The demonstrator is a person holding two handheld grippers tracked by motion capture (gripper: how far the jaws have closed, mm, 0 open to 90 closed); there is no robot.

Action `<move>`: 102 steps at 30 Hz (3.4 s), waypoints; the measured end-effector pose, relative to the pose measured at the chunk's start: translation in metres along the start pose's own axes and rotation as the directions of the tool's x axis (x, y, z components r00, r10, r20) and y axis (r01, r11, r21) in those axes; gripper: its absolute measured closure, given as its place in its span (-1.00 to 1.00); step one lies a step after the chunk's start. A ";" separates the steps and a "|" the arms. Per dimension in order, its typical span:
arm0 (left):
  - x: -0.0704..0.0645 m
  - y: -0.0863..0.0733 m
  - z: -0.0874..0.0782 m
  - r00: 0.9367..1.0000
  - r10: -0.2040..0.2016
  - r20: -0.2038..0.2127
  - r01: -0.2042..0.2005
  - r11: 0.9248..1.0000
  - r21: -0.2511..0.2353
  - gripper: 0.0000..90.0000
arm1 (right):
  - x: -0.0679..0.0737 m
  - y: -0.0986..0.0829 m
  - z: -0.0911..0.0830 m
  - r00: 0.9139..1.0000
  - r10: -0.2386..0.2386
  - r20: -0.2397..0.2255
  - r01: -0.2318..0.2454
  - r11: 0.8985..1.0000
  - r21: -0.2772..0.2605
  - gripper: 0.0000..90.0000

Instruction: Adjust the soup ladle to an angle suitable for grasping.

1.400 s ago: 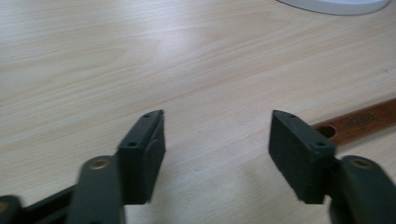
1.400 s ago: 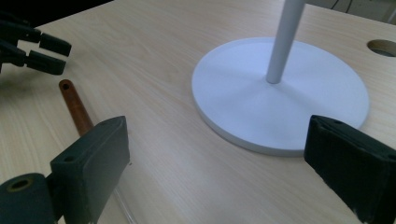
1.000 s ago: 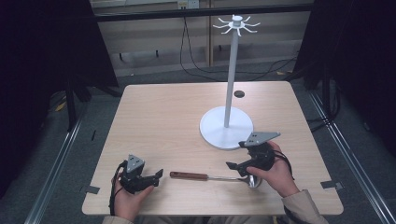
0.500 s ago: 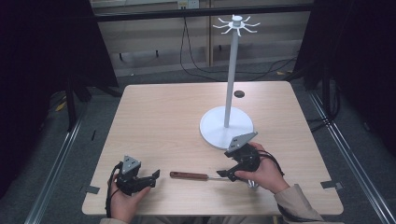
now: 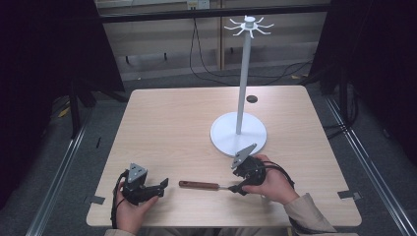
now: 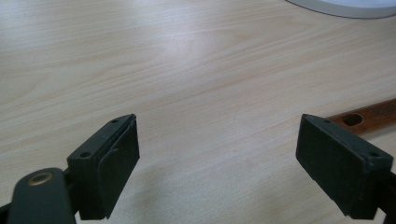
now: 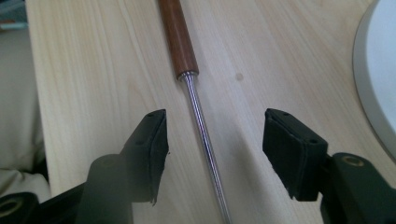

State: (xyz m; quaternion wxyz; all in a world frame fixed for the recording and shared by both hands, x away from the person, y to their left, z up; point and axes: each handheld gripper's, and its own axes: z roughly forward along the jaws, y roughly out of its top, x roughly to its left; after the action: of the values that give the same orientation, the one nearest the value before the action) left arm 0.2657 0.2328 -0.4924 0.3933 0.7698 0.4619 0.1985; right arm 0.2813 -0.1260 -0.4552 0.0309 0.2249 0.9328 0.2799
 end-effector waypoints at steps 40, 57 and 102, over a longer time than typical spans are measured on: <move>0.001 -0.001 0.000 1.000 0.014 -0.006 -0.014 1.000 0.013 -0.71 | 0.010 0.012 0.026 0.997 -0.077 -0.012 0.078 0.970 0.231 0.63; 0.000 0.000 -0.001 1.000 0.018 -0.004 -0.018 1.000 0.004 -0.71 | 0.005 0.022 0.030 0.996 -0.080 -0.041 0.089 0.948 0.306 0.90; 0.001 0.002 -0.001 1.000 0.003 0.007 -0.003 0.999 -0.045 -0.76 | -0.010 -0.011 -0.047 0.962 0.185 0.200 -0.065 0.869 -0.491 0.92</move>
State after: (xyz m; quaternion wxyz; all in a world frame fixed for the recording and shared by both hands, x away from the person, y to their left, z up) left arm 0.2668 0.2336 -0.4905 0.4118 0.7622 0.4548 0.2065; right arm 0.2773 -0.1624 -0.4222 0.1800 0.3027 0.8068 0.4744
